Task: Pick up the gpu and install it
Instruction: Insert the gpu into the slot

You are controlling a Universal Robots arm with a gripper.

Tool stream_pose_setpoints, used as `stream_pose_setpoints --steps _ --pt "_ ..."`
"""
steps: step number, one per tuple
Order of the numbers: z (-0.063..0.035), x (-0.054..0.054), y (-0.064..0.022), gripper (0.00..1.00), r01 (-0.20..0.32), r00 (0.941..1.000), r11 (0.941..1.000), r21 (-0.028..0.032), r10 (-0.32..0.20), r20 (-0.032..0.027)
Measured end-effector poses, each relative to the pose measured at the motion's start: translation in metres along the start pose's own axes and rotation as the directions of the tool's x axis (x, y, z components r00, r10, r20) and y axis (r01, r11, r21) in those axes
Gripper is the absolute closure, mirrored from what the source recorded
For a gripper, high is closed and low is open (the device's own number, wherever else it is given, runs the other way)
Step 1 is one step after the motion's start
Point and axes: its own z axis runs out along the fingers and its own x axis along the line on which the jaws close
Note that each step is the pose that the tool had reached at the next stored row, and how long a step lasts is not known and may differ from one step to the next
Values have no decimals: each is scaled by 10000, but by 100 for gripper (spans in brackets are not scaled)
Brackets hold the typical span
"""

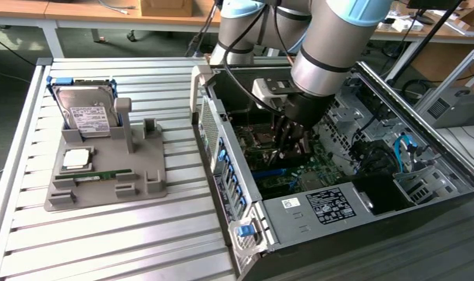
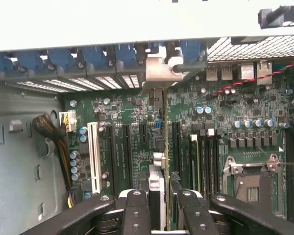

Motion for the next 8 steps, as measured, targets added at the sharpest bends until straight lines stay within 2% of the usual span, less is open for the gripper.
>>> stream_pose_setpoints --steps 6,8 --pt "88 -25 76 73 5 10000 10000 0 -5 -2" --pt "105 -25 76 73 6 10000 10000 -1 -6 -1"
